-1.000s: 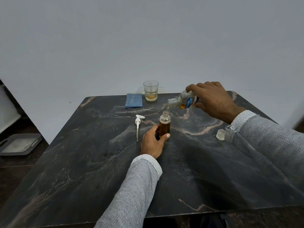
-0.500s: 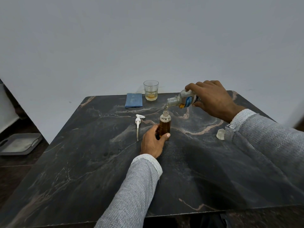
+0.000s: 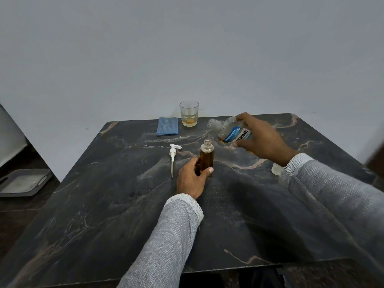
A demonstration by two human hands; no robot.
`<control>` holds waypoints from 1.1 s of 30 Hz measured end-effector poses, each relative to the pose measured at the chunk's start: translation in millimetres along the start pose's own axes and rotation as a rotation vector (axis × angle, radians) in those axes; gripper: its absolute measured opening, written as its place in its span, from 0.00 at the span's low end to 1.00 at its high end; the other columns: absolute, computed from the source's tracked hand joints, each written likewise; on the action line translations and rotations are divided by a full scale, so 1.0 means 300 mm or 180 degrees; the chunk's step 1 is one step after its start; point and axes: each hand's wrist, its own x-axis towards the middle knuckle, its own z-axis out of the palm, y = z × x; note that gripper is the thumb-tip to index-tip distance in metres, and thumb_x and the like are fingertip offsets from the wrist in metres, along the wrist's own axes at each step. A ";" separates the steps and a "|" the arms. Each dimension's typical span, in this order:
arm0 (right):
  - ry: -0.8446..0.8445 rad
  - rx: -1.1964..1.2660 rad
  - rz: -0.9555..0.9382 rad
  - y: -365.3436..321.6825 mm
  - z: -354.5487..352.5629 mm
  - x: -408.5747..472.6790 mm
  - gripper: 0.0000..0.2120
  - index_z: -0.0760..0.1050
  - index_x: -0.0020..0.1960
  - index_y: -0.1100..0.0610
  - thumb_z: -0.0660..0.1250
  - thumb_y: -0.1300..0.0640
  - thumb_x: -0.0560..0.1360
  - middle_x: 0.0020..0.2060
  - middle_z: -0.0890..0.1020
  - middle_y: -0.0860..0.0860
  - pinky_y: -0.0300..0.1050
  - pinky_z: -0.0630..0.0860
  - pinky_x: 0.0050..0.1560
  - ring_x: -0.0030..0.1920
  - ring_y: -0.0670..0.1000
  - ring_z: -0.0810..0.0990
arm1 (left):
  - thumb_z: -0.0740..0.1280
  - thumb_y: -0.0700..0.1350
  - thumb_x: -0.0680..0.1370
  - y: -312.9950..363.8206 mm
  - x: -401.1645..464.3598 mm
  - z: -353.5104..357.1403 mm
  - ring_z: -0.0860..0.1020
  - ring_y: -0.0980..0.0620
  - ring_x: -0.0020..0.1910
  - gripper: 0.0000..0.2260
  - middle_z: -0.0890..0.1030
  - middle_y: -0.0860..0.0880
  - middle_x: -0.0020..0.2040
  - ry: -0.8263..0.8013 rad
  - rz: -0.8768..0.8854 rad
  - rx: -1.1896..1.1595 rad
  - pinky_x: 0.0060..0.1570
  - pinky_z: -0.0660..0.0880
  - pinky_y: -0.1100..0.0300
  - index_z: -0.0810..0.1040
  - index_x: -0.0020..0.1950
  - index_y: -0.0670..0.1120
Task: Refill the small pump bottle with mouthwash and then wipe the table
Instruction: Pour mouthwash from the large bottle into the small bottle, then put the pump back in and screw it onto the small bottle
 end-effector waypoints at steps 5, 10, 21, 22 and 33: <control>-0.0017 0.1511 0.0606 0.033 0.036 -0.050 0.27 0.68 0.61 0.51 0.77 0.57 0.68 0.49 0.79 0.41 0.27 0.75 0.35 0.45 0.42 0.80 | 0.72 0.51 0.74 0.000 -0.004 0.004 0.76 0.50 0.63 0.24 0.78 0.50 0.65 -0.0010 -0.0005 -0.0025 0.65 0.71 0.50 0.72 0.68 0.51; 0.0203 0.2328 0.1047 0.084 0.058 -0.115 0.27 0.67 0.62 0.49 0.76 0.54 0.68 0.54 0.80 0.43 0.36 0.79 0.45 0.51 0.44 0.81 | 0.73 0.50 0.73 0.000 -0.006 0.005 0.77 0.52 0.60 0.21 0.80 0.51 0.61 0.0021 0.0056 -0.0017 0.60 0.71 0.56 0.75 0.65 0.51; 0.0493 0.2994 0.1366 0.169 0.119 -0.254 0.29 0.70 0.63 0.49 0.78 0.56 0.66 0.55 0.82 0.50 0.46 0.81 0.53 0.54 0.48 0.83 | 0.74 0.48 0.73 0.005 -0.006 0.006 0.78 0.53 0.57 0.20 0.81 0.50 0.60 0.0040 0.0128 0.0003 0.62 0.74 0.50 0.76 0.64 0.49; 0.0516 0.3021 0.1382 0.171 0.120 -0.260 0.29 0.70 0.63 0.50 0.78 0.57 0.66 0.56 0.82 0.51 0.48 0.80 0.54 0.55 0.49 0.83 | 0.74 0.48 0.73 0.006 -0.007 0.006 0.78 0.53 0.57 0.21 0.81 0.50 0.60 0.0043 0.0126 0.0017 0.62 0.74 0.51 0.76 0.64 0.49; 0.0596 0.3069 0.1334 0.147 0.120 -0.311 0.30 0.68 0.67 0.57 0.76 0.61 0.69 0.58 0.81 0.53 0.54 0.79 0.59 0.56 0.51 0.82 | 0.73 0.46 0.73 0.017 -0.014 0.000 0.78 0.50 0.60 0.22 0.80 0.47 0.62 0.0028 0.0130 0.0040 0.63 0.74 0.51 0.74 0.67 0.47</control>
